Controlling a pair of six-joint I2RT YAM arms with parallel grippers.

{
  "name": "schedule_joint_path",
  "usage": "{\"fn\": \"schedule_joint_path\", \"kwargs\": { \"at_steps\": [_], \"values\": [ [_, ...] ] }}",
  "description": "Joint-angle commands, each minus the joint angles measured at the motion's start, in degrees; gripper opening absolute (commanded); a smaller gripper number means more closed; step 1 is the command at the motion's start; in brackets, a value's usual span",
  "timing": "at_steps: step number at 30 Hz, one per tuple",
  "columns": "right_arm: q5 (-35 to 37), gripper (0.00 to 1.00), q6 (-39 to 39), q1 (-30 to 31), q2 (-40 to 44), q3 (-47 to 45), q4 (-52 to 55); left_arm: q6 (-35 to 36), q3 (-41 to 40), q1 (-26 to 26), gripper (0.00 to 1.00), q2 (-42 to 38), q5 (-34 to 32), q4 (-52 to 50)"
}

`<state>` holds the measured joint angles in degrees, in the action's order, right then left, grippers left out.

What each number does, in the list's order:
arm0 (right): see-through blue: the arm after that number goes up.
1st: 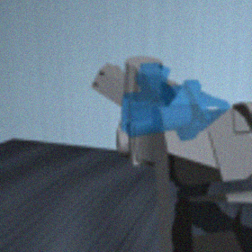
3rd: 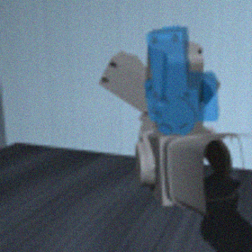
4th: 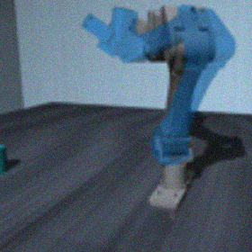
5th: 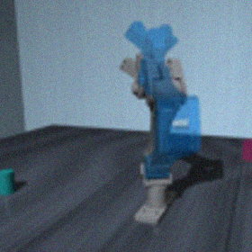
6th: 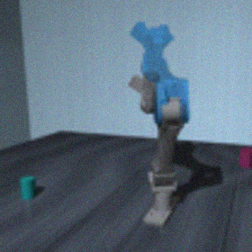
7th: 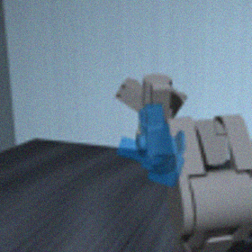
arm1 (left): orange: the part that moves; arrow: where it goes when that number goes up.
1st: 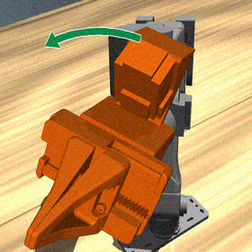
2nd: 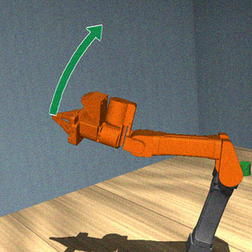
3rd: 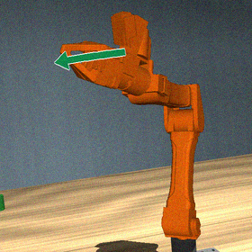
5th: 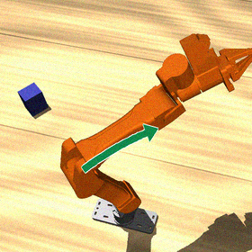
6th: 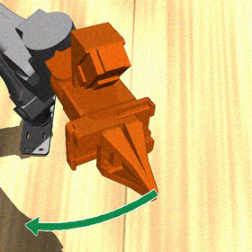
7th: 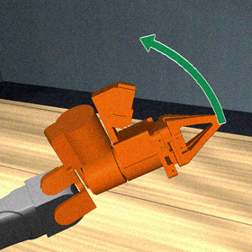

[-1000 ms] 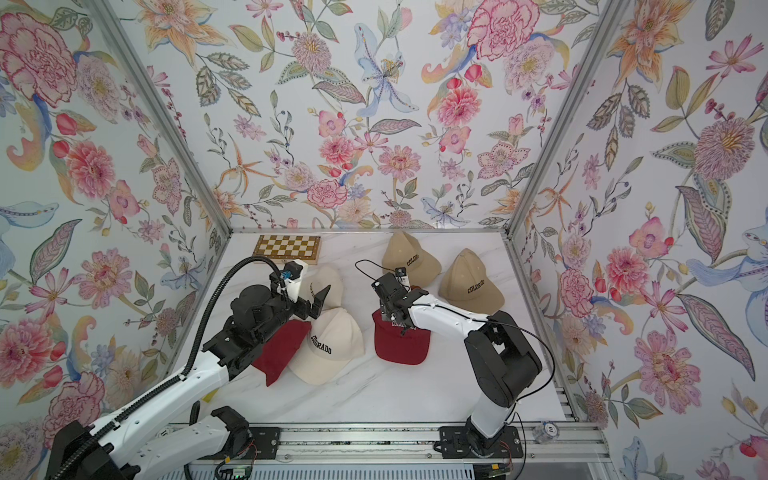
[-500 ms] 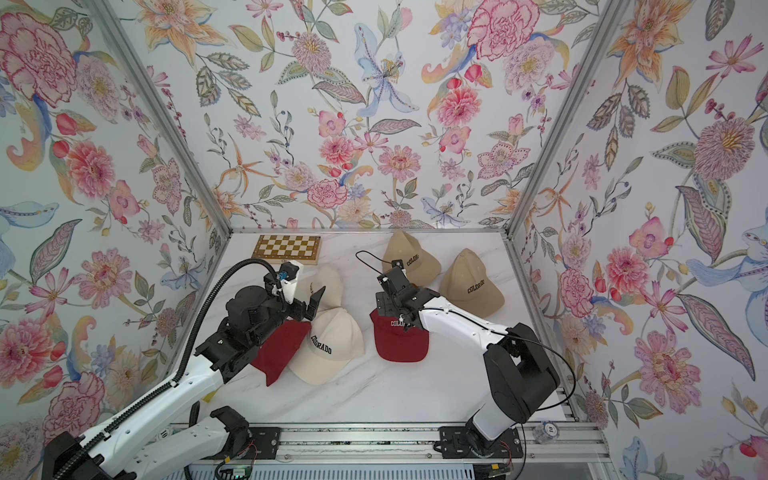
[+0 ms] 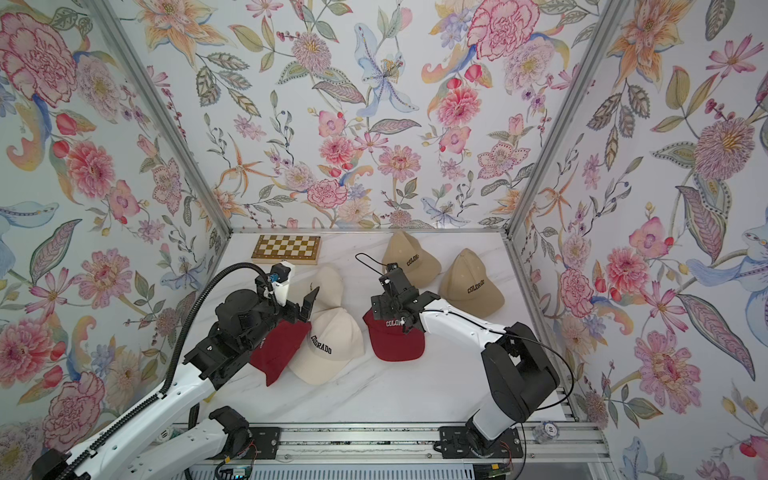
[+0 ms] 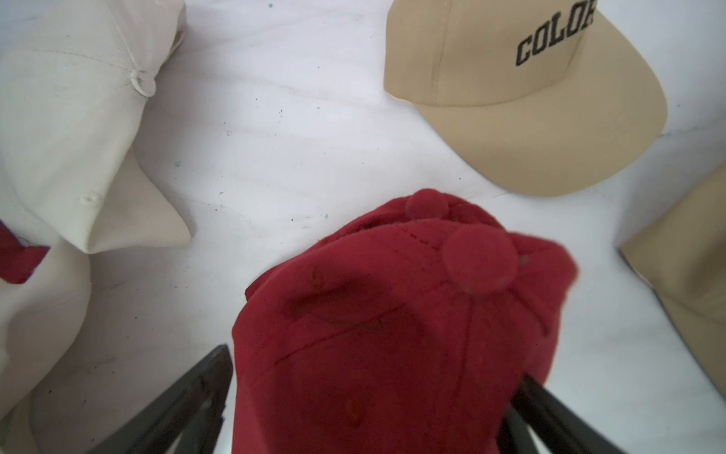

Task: Stack the baseball caps by color
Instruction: Place the baseball cap on the baseball cap, then pick up the baseball cap from the center of the board.

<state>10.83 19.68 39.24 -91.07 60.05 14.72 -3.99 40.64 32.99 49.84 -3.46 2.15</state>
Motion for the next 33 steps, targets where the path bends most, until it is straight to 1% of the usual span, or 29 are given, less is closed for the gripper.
{"fn": "schedule_joint_path", "kwargs": {
  "at_steps": [1,5,10,12,14,16,19,24,28,33],
  "values": [
    [-1.00,0.99,-0.97,0.39,0.69,2.75,0.83,-1.02,0.61,0.22,1.00,-1.95,-1.53,-2.60],
    [1.03,0.99,-1.73,0.32,2.55,4.42,4.35,-1.50,0.98,0.14,1.00,-4.21,-3.56,-6.10],
    [3.46,0.99,-2.42,0.13,8.10,7.76,10.67,-2.70,2.07,0.07,1.00,-7.94,-7.63,-14.02],
    [1.70,0.99,-1.72,0.27,10.54,8.98,12.35,-3.58,3.11,0.16,1.00,-8.98,-8.99,-17.69],
    [-2.40,0.99,0.16,0.96,13.25,9.07,11.89,-4.46,3.85,0.08,1.00,-9.95,-10.42,-21.29],
    [-8.88,0.99,3.44,2.50,15.52,7.78,8.79,-5.11,4.67,0.13,1.00,-10.92,-11.33,-24.60],
    [-15.96,0.99,9.17,6.62,17.68,4.70,2.15,-6.06,5.32,0.14,1.00,-11.84,-12.52,-28.22],
    [-19.66,0.99,16.07,14.78,18.08,0.11,-7.95,-6.99,3.31,0.07,1.00,-14.17,-12.60,-29.02],
    [-24.23,0.99,21.10,17.39,15.89,-4.39,-17.00,-7.68,1.73,0.01,1.00,-15.55,-11.83,-28.59],
    [-28.69,0.99,26.37,19.58,10.90,-8.71,-29.06,-7.79,1.28,-0.03,1.00,-17.19,-11.85,-28.43]
  ]
}}
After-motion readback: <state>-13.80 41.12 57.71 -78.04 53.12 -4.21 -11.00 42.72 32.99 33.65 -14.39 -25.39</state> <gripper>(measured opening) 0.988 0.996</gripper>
